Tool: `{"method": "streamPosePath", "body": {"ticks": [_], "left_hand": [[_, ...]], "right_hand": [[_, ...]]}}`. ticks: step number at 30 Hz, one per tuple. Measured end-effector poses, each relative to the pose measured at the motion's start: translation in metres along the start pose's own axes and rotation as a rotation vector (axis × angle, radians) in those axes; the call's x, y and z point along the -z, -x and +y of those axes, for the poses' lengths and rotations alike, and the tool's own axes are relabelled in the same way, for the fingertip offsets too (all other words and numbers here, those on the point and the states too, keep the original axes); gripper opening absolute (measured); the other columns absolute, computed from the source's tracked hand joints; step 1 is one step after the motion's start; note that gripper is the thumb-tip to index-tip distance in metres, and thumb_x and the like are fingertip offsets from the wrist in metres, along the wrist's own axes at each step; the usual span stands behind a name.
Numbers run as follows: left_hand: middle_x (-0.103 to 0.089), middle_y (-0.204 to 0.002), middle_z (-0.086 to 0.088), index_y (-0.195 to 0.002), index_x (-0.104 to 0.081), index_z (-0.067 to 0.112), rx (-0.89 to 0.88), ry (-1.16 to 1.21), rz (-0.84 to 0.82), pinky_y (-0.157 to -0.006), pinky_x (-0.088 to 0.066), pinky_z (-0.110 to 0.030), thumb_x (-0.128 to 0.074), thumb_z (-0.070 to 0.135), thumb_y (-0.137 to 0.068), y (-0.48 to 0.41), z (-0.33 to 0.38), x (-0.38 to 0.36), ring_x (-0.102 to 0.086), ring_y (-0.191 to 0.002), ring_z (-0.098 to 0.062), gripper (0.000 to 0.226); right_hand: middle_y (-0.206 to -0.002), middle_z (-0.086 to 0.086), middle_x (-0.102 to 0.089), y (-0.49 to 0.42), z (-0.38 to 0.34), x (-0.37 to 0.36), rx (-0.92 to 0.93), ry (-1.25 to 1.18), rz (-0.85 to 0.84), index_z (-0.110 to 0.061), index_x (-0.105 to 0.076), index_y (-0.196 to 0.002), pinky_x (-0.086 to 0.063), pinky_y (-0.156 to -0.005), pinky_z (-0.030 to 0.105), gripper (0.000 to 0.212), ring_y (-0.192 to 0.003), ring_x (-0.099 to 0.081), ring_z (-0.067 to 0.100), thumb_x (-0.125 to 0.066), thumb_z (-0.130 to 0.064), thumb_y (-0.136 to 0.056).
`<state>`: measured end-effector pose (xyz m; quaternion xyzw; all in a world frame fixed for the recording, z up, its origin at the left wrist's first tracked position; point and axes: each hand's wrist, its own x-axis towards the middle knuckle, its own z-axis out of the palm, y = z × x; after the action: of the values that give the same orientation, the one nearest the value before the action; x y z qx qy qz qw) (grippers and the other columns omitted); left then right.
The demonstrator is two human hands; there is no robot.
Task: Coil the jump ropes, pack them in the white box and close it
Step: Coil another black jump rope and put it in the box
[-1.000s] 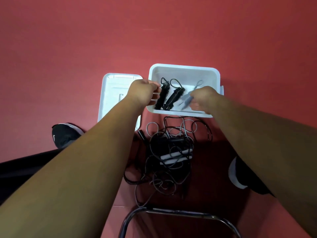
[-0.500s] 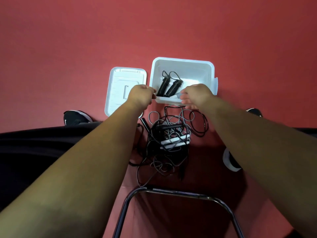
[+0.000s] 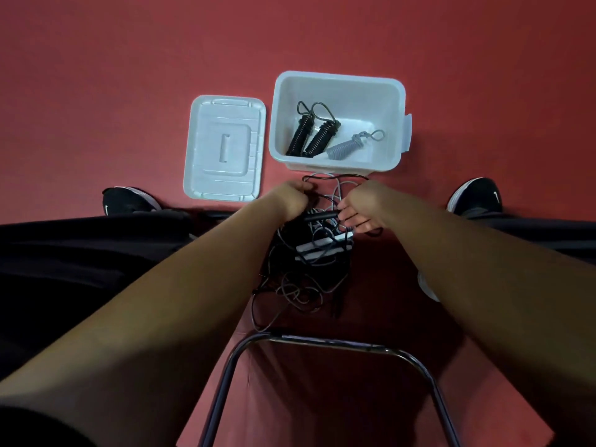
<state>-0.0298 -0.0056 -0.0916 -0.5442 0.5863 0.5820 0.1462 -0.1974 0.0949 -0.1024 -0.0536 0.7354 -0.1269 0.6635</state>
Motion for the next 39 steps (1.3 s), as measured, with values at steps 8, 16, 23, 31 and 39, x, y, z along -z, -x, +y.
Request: {"method": "streamPosePath", "body": {"ticks": [8, 16, 23, 31, 39], "left_hand": [[-0.07, -0.087, -0.009, -0.106, -0.07, 0.01, 0.154, 0.257, 0.011, -0.068, -0.057, -0.032, -0.057, 0.012, -0.1, -0.016, 0.004, -0.004, -0.065, -0.075, -0.019, 0.015], [-0.06, -0.08, -0.015, -0.087, -0.067, 0.008, 0.105, 0.292, 0.047, -0.053, -0.046, -0.029, -0.071, 0.023, -0.095, 0.0, 0.012, 0.016, -0.05, -0.051, -0.02, 0.017], [-0.062, -0.07, 0.0, -0.102, -0.069, 0.017, -0.101, 0.191, 0.052, -0.054, -0.048, -0.024, -0.069, 0.026, -0.1, 0.069, 0.064, 0.047, -0.053, -0.055, -0.015, 0.01], [-0.062, -0.079, -0.004, -0.113, -0.072, 0.006, -0.428, 0.153, 0.12, -0.052, -0.044, -0.022, -0.069, 0.018, -0.098, 0.185, 0.157, 0.092, -0.052, -0.059, -0.016, 0.02], [-0.067, -0.085, -0.003, -0.118, -0.073, 0.004, -0.718, 0.263, 0.183, -0.066, -0.055, -0.032, -0.07, 0.017, -0.098, 0.317, 0.231, 0.134, -0.054, -0.061, -0.017, 0.024]], "right_hand": [[-0.094, 0.004, -0.075, -0.011, 0.0, 0.006, -0.029, -0.014, 0.014, -0.015, -0.07, -0.104, -0.055, -0.068, 0.035, 0.027, -0.08, -0.07, 0.02, -0.044, -0.023, -0.11], [-0.105, 0.005, -0.076, 0.005, -0.008, 0.025, -0.003, 0.061, -0.022, -0.017, -0.07, -0.107, -0.059, -0.058, 0.029, 0.028, -0.08, -0.073, 0.017, -0.044, -0.028, -0.111], [-0.078, -0.001, -0.075, 0.067, -0.037, 0.038, 0.116, 0.15, 0.066, -0.011, -0.064, -0.134, -0.056, -0.052, 0.025, 0.036, -0.059, -0.07, 0.013, -0.039, -0.025, -0.112], [-0.112, 0.013, -0.071, 0.203, -0.094, 0.039, 0.544, 0.45, 0.359, -0.015, -0.068, -0.133, -0.048, -0.073, 0.037, 0.052, -0.086, -0.058, 0.027, -0.05, 0.005, -0.089], [-0.137, -0.014, -0.068, 0.325, -0.099, 0.018, 0.893, 0.186, 0.124, -0.039, -0.067, -0.136, -0.042, -0.091, 0.027, 0.055, -0.118, -0.059, 0.002, -0.066, -0.005, -0.091]]}}
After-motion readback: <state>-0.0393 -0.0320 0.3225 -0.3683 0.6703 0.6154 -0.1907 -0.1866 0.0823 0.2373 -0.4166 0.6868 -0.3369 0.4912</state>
